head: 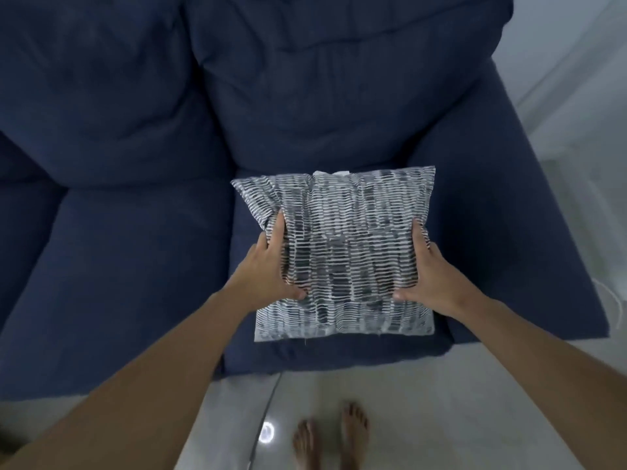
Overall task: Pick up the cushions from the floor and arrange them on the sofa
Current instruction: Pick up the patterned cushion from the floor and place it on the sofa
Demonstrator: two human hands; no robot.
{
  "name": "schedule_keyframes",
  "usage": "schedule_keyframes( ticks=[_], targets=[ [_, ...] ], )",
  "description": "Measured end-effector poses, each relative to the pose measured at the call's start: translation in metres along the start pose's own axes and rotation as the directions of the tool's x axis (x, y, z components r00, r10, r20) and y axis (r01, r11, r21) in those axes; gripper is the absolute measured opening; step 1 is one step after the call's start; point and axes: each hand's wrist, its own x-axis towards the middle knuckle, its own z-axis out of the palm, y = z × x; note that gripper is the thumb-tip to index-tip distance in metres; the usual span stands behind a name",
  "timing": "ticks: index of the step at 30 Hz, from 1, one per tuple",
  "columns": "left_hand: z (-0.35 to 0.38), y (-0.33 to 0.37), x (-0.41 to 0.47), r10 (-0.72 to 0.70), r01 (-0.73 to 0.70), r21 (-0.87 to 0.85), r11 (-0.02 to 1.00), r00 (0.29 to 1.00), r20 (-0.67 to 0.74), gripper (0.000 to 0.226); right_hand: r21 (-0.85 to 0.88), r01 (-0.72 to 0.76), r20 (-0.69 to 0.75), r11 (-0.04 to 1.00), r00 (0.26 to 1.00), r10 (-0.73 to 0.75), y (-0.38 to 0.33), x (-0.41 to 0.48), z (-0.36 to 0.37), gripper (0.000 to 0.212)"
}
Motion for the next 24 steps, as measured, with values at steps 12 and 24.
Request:
schedule_keyframes(
  ticks=[12, 24],
  targets=[
    [-0.082, -0.034, 0.22, 0.098, -0.063, 0.131, 0.989, 0.955, -0.281, 0.154, -0.119, 0.078, -0.375, 0.99, 0.919, -0.118, -0.033, 0.221, -0.051, 0.139],
    [-0.085, -0.051, 0.254, 0.041, 0.01, 0.177, 0.984, 0.959, -0.279, 0.155, -0.148, -0.085, -0.299, 0.985, 0.953, 0.037, -0.027, 0.254, -0.046, 0.136]
  ],
)
